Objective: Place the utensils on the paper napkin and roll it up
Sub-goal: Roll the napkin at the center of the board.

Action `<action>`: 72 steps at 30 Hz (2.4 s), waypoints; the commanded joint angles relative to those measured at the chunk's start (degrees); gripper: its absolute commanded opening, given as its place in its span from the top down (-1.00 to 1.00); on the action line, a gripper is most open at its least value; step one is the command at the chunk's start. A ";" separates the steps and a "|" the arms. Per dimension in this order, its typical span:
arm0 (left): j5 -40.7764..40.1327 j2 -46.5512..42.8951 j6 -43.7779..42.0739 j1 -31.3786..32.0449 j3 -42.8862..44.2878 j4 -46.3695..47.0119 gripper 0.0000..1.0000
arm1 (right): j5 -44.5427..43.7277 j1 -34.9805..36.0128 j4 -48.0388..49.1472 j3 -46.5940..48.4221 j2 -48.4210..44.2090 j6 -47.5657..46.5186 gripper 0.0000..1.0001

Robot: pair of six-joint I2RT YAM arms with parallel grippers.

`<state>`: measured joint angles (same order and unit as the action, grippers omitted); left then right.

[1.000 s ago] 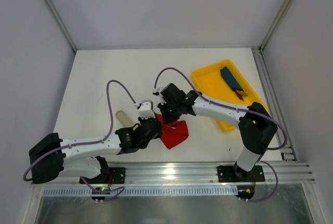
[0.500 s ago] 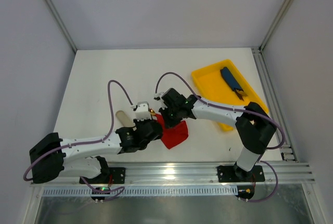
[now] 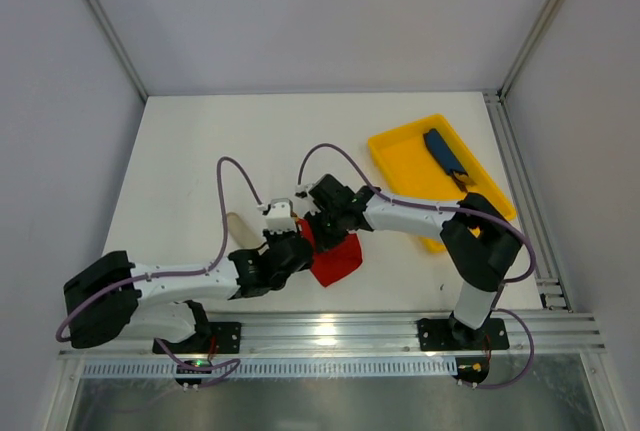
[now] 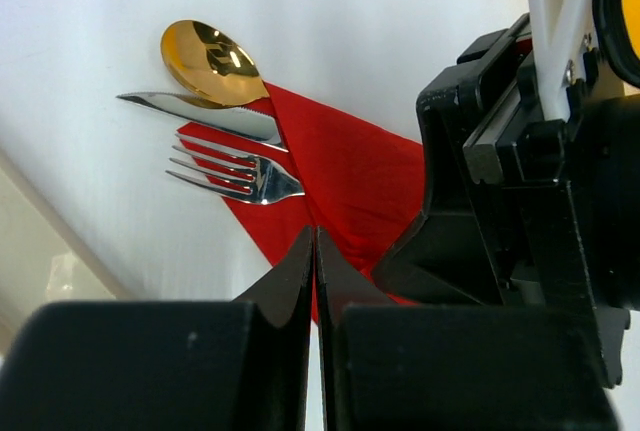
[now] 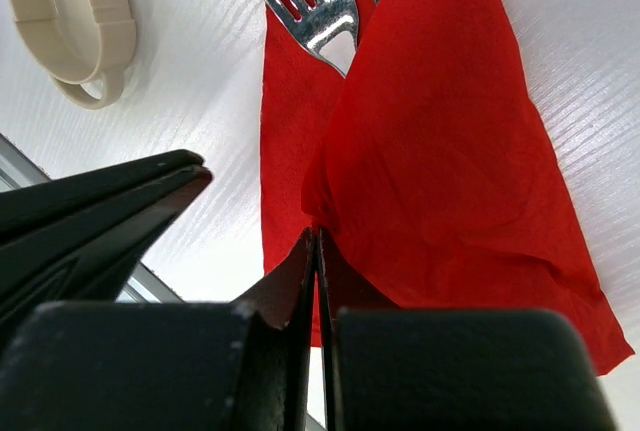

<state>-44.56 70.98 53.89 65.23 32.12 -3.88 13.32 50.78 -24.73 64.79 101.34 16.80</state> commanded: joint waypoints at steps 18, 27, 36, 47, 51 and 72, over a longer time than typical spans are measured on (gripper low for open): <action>2.72 12.16 -5.37 -3.36 -1.88 20.31 1.00 | 0.83 0.37 2.41 -1.34 -0.27 1.31 0.92; 5.26 14.18 -6.25 -4.50 -2.50 24.53 1.00 | 0.65 0.37 2.14 -1.34 -0.35 0.96 0.92; 8.34 16.12 -5.02 -5.47 -2.67 25.06 1.00 | 0.56 0.37 1.70 -0.81 -0.35 0.78 0.91; 9.49 14.10 -2.38 -5.47 -4.87 22.69 1.00 | -0.05 0.28 1.88 -1.42 -1.67 1.31 0.58; 9.40 13.83 -1.95 -5.47 -5.14 22.25 1.00 | -1.10 -0.25 1.35 -1.86 -3.60 1.66 0.53; 13.09 11.73 -4.40 -5.47 -4.08 22.43 1.00 | 6.89 -13.78 6.45 -6.87 -7.83 3.86 0.91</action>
<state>-31.59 84.55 50.50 59.96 27.40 17.32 16.93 37.08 -21.96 58.50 93.10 19.66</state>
